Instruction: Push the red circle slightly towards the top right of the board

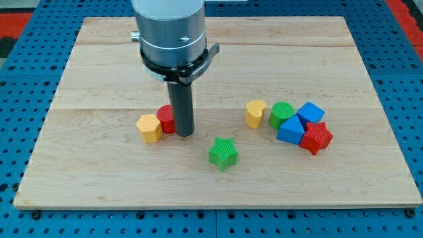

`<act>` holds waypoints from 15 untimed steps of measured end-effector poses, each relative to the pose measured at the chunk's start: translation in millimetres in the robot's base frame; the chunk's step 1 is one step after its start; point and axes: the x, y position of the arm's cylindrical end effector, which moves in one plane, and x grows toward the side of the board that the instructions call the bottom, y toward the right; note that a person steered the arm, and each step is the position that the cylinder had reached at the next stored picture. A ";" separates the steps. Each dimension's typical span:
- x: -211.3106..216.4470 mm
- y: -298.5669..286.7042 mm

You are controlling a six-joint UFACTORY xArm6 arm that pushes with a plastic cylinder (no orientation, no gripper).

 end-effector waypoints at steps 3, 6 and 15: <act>-119.6 -121.5; -171.7 -85.5; -211.4 122.4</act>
